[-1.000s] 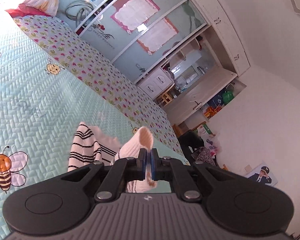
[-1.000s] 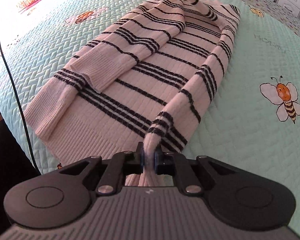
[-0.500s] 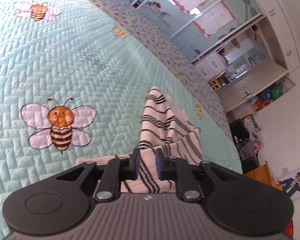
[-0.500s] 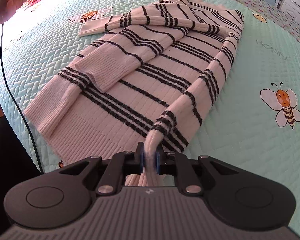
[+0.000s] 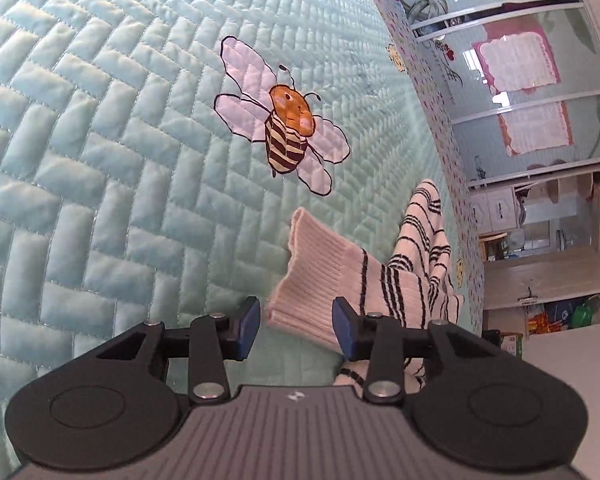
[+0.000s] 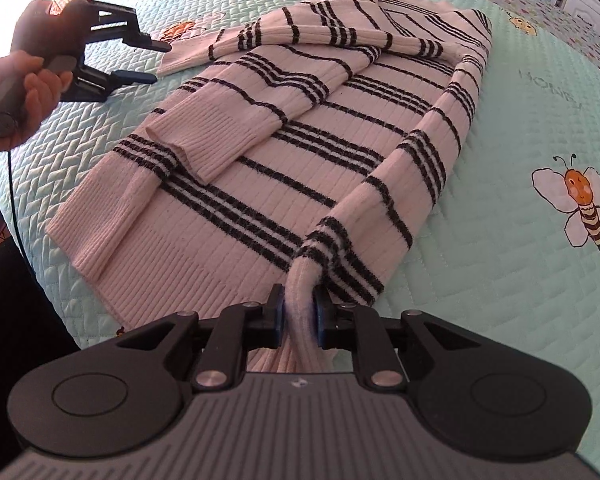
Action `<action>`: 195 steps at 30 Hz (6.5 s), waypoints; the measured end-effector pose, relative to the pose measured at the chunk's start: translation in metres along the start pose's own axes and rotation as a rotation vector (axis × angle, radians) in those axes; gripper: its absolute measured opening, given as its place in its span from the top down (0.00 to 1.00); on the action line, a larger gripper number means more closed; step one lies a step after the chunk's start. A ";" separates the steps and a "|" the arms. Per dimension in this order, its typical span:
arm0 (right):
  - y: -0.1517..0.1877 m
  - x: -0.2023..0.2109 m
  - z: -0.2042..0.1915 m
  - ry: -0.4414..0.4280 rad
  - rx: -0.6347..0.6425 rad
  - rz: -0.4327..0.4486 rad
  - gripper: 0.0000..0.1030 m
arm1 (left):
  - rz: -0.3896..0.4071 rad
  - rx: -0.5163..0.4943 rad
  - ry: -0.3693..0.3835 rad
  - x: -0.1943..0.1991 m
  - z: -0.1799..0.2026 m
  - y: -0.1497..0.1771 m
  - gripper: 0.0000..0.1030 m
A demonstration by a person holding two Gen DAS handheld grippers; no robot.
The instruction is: Fold clothes
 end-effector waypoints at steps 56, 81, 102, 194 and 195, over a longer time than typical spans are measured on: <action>0.007 0.002 0.000 -0.007 -0.020 0.003 0.68 | 0.295 -0.032 0.380 0.082 0.124 0.017 0.92; 0.006 0.004 -0.002 -0.004 0.001 0.001 0.59 | 0.338 -0.169 0.046 0.023 0.045 -0.018 0.91; 0.026 0.041 0.021 0.046 -0.159 0.141 0.93 | 0.261 -0.316 0.059 -0.005 0.074 -0.034 0.92; 0.021 -0.051 0.091 -0.583 -1.051 0.362 0.97 | -0.424 -0.436 0.219 -0.103 0.127 0.227 0.85; 0.021 -0.051 0.090 -0.581 -1.040 0.364 0.98 | -0.428 -0.431 0.221 -0.107 0.129 0.227 0.81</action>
Point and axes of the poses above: each gripper's, at about its wrist camera, not at the fingertips, and x roughly against the way its jaws point, z to its right, y to its underside, the point moved 8 cm from there along -x, roughly the way its jaws point, and after that the axes turned 11 degrees about z, right-handed, at the moved point
